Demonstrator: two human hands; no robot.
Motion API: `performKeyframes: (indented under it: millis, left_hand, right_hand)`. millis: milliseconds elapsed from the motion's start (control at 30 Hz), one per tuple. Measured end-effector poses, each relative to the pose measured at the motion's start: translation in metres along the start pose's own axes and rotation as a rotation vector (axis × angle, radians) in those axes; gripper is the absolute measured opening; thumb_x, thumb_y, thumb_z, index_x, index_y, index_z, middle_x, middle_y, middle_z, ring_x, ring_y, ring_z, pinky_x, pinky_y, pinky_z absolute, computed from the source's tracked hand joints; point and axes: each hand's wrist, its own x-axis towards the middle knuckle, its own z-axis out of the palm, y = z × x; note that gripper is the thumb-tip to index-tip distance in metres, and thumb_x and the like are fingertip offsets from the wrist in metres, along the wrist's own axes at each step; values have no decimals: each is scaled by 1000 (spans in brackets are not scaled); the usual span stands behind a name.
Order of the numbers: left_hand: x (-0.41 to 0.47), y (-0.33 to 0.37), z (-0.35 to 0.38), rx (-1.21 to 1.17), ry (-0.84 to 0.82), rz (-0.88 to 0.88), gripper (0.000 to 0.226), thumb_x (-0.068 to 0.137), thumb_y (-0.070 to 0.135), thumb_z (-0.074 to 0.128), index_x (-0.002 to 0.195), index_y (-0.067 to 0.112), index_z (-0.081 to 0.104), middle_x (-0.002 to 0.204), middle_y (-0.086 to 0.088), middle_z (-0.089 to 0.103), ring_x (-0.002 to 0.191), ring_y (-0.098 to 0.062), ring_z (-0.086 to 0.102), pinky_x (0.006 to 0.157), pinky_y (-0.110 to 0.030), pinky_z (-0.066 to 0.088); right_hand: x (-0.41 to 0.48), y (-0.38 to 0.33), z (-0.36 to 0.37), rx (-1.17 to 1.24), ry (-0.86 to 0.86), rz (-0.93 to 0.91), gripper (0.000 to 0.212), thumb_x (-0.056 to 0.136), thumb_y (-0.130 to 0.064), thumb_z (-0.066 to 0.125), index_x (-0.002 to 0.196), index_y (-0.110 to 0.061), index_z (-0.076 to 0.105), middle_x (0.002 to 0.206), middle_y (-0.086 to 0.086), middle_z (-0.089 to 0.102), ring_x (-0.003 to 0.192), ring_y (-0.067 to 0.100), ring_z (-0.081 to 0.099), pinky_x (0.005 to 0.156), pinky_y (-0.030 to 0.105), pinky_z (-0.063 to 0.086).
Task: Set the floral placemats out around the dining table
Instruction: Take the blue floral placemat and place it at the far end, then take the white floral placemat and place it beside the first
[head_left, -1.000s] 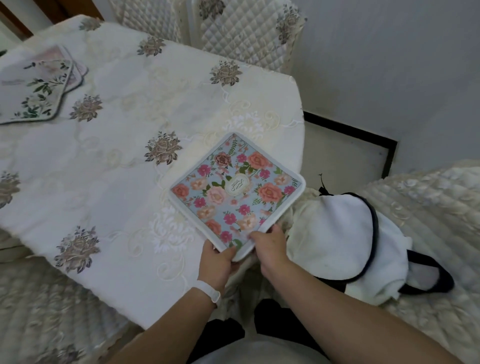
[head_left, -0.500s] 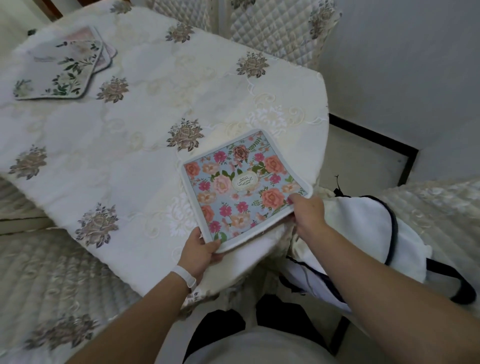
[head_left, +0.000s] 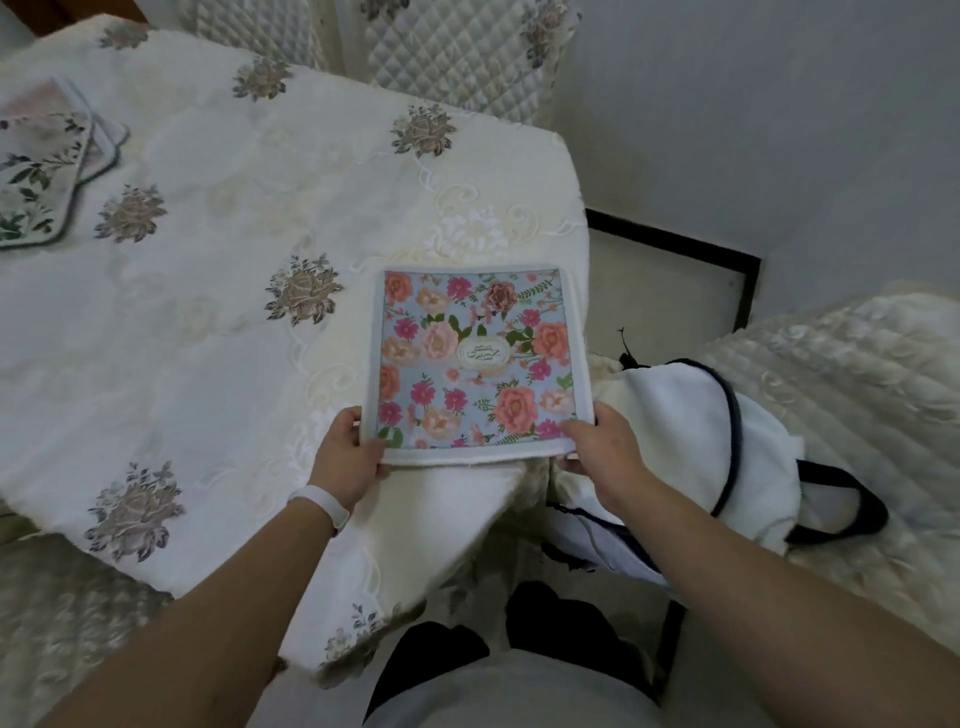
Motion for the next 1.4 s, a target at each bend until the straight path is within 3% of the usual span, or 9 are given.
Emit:
performKeyframes:
  millis: [167, 300, 400, 667, 867, 1067, 1133, 1233, 1400]
  left_hand:
    - [26, 24, -2, 47, -14, 77, 32, 89, 0, 52, 115, 19, 54, 98, -9, 66, 84, -30, 66, 61, -38, 56]
    - [38, 33, -8, 88, 17, 99, 36, 88, -1, 53, 118, 18, 53, 91, -5, 63, 75, -25, 63, 55, -32, 52]
    - [45, 31, -16, 90, 26, 74, 38, 87, -2, 53, 119, 18, 52, 98, -10, 63, 77, -26, 63, 62, -35, 54]
    - [54, 25, -32, 130, 34, 62, 42, 84, 1, 55, 119, 25, 52, 103, -10, 64, 88, -30, 64, 83, -47, 55]
    - [54, 19, -39, 161, 76, 32, 38, 84, 5, 56, 116, 25, 53, 109, -9, 66, 96, -30, 64, 89, -50, 53]
    - [45, 15, -46, 112, 51, 15, 39, 85, 14, 63, 122, 21, 52, 107, -10, 67, 93, -28, 65, 90, -47, 53]
    - [37, 14, -48, 40, 55, -9, 42, 85, 11, 62, 125, 17, 50, 104, -10, 66, 85, -25, 63, 84, -43, 54]
    - [20, 6, -49, -86, 79, -21, 44, 87, 7, 59, 129, 12, 47, 100, -8, 63, 77, -22, 59, 77, -39, 52]
    - [-13, -1, -46, -133, 78, 3, 37, 87, 5, 60, 122, 16, 50, 115, -11, 60, 95, -27, 60, 80, -41, 51]
  right_hand:
    - [-9, 17, 2, 57, 33, 41, 14, 92, -7, 57, 97, -18, 64, 101, 9, 70, 77, 25, 66, 59, 33, 56]
    - [-18, 31, 17, 53, 31, 58, 16, 92, -4, 56, 94, -19, 63, 100, 11, 68, 72, 25, 61, 62, 39, 55]
    - [-19, 39, 29, 42, 21, 85, 14, 92, -6, 57, 96, -18, 63, 101, 14, 68, 66, 24, 58, 53, 31, 50]
    - [-20, 42, 40, -131, 0, 44, 21, 96, -7, 52, 112, -16, 62, 97, 9, 69, 69, 23, 58, 58, 33, 51]
    - [-24, 32, 45, -160, -25, 76, 22, 97, -9, 52, 117, -13, 61, 95, 7, 68, 65, 20, 57, 55, 30, 49]
    - [-31, 33, 34, -201, -17, 125, 18, 96, -17, 56, 113, -12, 59, 93, 7, 66, 75, 22, 61, 67, 36, 52]
    - [-34, 32, 29, -310, 45, 99, 20, 94, -22, 58, 112, -14, 53, 100, 7, 63, 84, 23, 64, 74, 39, 54]
    - [-42, 23, 21, -452, 108, -2, 25, 95, -25, 58, 114, -19, 44, 96, 1, 55, 77, 17, 58, 64, 31, 47]
    - [-49, -8, 15, -540, 152, -226, 37, 94, -22, 57, 128, -15, 47, 111, 1, 51, 91, 16, 55, 66, 26, 43]
